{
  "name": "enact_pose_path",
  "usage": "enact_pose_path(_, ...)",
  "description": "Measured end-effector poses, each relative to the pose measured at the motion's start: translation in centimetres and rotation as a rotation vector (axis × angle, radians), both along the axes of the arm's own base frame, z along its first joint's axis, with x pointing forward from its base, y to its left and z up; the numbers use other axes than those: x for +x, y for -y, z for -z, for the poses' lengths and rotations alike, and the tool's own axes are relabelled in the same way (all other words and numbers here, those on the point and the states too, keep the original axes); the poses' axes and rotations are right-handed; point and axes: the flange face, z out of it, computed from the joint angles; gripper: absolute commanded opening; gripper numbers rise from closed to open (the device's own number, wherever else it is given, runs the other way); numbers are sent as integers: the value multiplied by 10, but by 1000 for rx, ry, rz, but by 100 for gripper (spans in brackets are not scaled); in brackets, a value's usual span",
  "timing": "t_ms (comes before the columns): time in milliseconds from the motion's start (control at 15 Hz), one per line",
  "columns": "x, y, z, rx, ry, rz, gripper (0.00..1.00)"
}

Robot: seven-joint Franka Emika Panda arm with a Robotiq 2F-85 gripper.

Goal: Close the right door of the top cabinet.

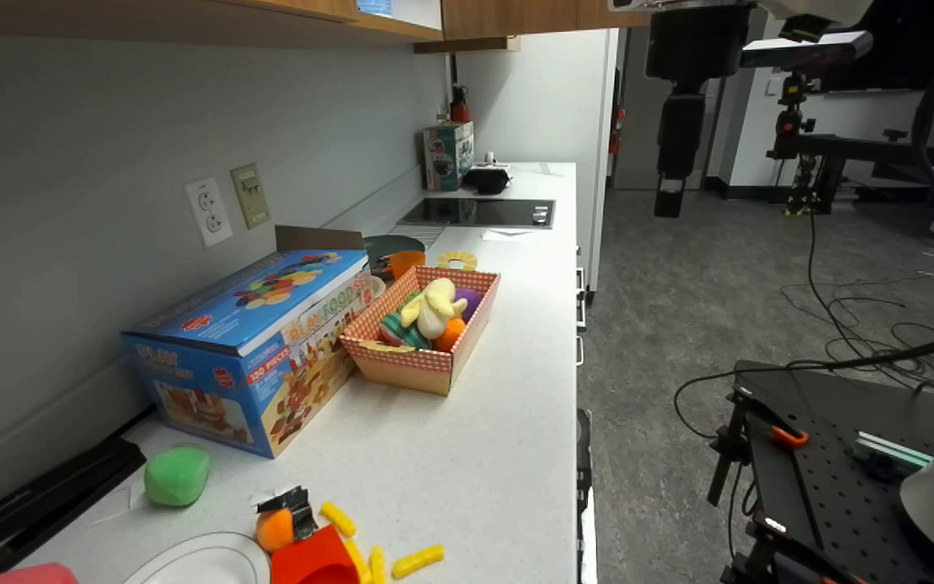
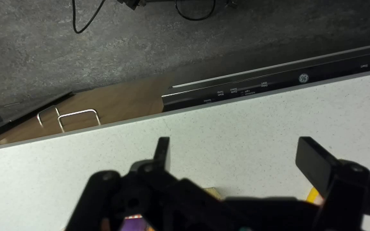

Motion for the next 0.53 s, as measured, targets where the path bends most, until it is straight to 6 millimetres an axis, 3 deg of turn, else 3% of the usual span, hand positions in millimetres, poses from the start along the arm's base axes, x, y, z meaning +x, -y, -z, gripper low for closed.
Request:
enact_pose_path(267,-4,3,-8,-25,-5,-1,100)
enact_pose_path(533,-26,14,-51,-82,18,14,100)
